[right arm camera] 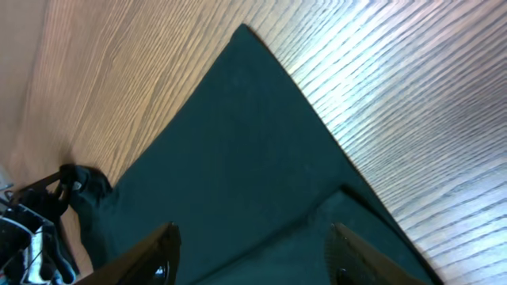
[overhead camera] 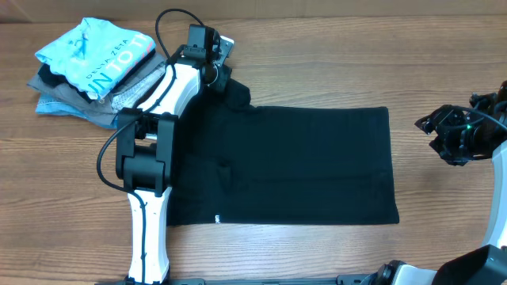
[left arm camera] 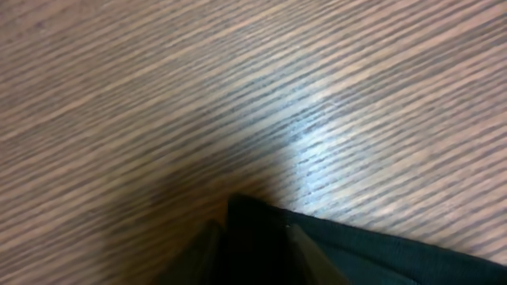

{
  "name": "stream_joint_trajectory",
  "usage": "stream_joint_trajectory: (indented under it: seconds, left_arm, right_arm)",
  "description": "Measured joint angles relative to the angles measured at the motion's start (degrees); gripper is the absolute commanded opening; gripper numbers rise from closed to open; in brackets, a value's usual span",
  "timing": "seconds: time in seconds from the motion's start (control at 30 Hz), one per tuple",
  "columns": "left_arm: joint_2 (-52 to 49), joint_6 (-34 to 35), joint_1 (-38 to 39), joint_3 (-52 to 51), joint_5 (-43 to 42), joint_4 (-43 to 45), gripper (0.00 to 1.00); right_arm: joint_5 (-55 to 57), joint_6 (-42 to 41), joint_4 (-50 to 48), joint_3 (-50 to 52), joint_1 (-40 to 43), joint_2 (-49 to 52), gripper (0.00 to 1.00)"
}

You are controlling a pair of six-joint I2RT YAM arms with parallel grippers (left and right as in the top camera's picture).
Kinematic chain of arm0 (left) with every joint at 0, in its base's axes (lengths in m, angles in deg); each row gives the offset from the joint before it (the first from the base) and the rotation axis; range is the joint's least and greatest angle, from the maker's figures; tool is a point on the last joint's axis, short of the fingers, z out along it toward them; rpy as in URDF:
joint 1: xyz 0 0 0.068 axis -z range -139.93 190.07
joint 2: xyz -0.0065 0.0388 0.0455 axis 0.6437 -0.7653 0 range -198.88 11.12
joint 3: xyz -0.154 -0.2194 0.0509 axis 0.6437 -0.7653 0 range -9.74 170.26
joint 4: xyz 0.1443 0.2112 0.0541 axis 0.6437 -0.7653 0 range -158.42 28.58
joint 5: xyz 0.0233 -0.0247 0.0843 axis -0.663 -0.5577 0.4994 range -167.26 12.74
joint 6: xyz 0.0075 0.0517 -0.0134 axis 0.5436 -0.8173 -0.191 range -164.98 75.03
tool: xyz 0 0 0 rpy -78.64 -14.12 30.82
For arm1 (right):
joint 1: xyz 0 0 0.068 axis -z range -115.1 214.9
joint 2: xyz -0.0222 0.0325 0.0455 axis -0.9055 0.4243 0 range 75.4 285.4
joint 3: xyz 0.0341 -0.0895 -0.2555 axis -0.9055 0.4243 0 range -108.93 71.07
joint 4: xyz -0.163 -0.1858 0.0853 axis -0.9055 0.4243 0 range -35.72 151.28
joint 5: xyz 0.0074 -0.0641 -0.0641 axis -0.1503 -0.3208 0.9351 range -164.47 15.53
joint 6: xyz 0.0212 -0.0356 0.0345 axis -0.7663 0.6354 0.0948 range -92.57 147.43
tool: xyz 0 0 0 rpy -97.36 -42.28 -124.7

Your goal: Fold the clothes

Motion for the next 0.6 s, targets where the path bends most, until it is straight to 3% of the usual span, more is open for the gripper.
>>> stream_joint_trajectory:
  seconds: [0.13,0.37,0.6]
  left_arm:
    - [0.02,0.48,-0.31,1.53,-0.04,-4.79,0.12]
    - [0.94,0.59,-1.53,6.60,-0.02,-14.56,0.09]
    - [6.08,2.12,-1.75,9.05,-0.94,-18.80,0.09]
  right_arm:
    - [0.39,0.22,-4.59,0.02,0.00,0.00,0.63]
    - [0.33,2.27,-17.25,0.02,-0.52,0.98,0.61]
    - [1.88,2.99,-28.37,0.02,-5.20,9.44,0.62]
